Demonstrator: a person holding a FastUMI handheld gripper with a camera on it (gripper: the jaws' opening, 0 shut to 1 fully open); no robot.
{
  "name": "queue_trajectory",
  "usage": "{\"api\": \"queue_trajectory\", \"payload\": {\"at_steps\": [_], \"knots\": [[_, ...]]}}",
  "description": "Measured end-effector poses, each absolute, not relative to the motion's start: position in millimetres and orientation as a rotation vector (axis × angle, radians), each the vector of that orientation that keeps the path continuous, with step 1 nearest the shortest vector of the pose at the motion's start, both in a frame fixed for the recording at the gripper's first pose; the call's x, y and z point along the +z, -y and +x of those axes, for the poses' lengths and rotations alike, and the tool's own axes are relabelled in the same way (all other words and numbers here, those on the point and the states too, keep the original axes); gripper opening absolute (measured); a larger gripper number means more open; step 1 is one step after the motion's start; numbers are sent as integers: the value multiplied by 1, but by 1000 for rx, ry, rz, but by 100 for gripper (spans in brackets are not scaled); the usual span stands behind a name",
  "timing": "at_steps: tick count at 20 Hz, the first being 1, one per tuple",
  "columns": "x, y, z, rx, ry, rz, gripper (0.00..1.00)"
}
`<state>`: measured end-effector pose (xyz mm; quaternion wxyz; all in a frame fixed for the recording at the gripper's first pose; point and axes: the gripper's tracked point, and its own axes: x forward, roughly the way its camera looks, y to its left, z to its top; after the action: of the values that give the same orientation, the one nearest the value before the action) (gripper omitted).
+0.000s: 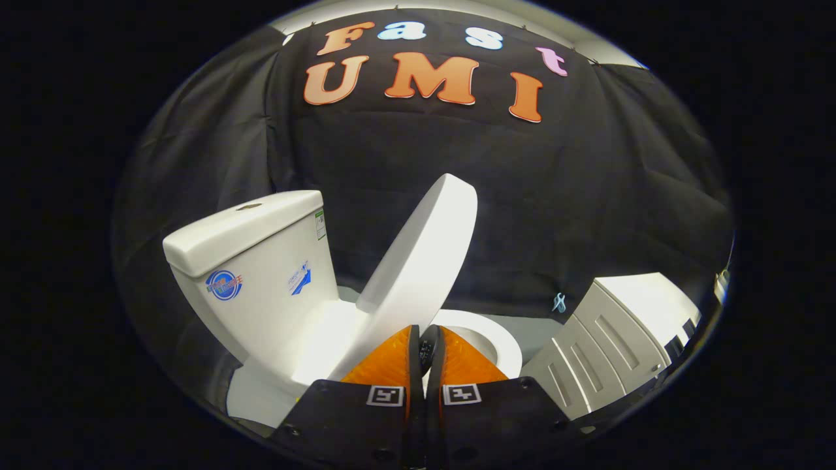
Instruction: Open the toilet lid.
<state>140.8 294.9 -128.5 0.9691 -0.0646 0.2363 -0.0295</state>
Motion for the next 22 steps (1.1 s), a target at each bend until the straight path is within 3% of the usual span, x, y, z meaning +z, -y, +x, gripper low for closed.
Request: {"api": "queue_trajectory", "payload": {"at_steps": [22], "knots": [[-96,-432,152,-32,-344,-390,8]]}}
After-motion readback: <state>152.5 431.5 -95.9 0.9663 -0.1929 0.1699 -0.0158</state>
